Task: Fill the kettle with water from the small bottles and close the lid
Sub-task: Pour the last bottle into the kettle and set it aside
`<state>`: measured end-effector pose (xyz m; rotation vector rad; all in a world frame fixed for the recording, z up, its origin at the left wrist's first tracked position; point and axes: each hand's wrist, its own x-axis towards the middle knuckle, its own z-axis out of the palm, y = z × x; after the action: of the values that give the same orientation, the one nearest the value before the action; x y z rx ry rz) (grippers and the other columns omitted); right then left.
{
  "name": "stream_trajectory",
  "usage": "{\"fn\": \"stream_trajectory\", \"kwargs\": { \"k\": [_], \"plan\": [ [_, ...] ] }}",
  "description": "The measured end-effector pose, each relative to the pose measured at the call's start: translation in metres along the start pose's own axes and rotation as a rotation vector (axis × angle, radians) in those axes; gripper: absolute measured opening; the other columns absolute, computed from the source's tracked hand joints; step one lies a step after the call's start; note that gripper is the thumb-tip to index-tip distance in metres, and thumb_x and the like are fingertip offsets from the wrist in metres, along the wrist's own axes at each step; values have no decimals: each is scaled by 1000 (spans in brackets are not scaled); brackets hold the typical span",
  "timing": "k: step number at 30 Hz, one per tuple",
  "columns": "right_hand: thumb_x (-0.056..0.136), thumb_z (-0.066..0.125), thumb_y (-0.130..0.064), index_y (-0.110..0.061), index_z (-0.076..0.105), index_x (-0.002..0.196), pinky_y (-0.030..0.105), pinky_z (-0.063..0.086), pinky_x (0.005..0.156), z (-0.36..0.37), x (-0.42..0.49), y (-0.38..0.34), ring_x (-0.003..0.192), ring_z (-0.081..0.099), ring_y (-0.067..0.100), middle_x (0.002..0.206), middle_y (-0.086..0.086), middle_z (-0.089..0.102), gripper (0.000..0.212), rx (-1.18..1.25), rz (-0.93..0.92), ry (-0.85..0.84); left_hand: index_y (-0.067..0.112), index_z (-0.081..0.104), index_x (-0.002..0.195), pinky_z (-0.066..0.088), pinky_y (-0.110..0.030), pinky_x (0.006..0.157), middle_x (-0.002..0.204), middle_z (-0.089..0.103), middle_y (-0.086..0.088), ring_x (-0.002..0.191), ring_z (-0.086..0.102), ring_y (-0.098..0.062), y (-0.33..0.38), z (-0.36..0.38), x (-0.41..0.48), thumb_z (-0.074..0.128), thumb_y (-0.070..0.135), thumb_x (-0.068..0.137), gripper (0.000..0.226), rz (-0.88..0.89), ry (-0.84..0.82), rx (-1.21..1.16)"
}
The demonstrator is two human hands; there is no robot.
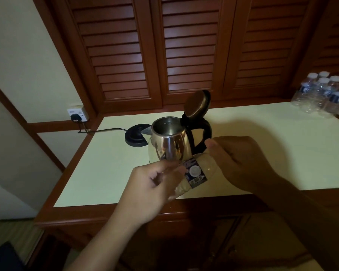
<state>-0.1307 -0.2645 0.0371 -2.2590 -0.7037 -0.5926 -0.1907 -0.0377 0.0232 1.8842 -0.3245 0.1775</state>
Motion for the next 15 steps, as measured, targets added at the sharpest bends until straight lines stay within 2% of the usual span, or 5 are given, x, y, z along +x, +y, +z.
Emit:
{"fn": "stream_trajectory", "kwargs": {
  "k": [3, 6, 11, 13, 15],
  "plan": [
    [102, 36, -49, -24, 40, 54, 28, 27, 50, -1, -1, 7, 42, 34, 11, 45, -4, 36, 55, 89, 147, -86, 16, 75, 118, 47, -12, 66, 92, 71, 9, 77, 63, 0, -15, 10, 4, 62, 42, 100, 34, 334, 136, 411],
    [102, 36, -60, -19, 43, 54, 29, 32, 55, -8, 1, 13, 45, 35, 9, 47, -3, 38, 63, 155, 316, -191, 16, 70, 129, 55, -19, 71, 110, 74, 2, 91, 68, -6, -23, 24, 7, 61, 44, 101, 40, 503, 202, 590],
    [88, 47, -69, -28, 64, 72, 30, 51, 63, -35, -1, 36, 57, 62, 10, 65, -4, 65, 47, 209, 450, -191, 30, 60, 143, 58, -27, 89, 135, 65, 15, 121, 64, -4, -29, 53, 24, 70, 50, 97, 51, 264, 53, 315],
    [80, 48, -69, -29, 68, 87, 26, 54, 62, -50, -3, 45, 65, 65, 10, 76, -9, 68, 46, 242, 471, -121, 42, 51, 149, 50, -19, 100, 142, 59, 25, 130, 55, 7, -29, 68, 35, 66, 54, 98, 55, 143, -67, 248],
    [84, 48, -62, -33, 68, 95, 18, 53, 62, -63, -6, 54, 70, 65, 7, 83, -22, 66, 37, 239, 459, -65, 44, 48, 152, 40, -4, 99, 142, 57, 29, 131, 48, 15, -30, 87, 51, 63, 52, 98, 57, 119, -139, 242]
  ]
}}
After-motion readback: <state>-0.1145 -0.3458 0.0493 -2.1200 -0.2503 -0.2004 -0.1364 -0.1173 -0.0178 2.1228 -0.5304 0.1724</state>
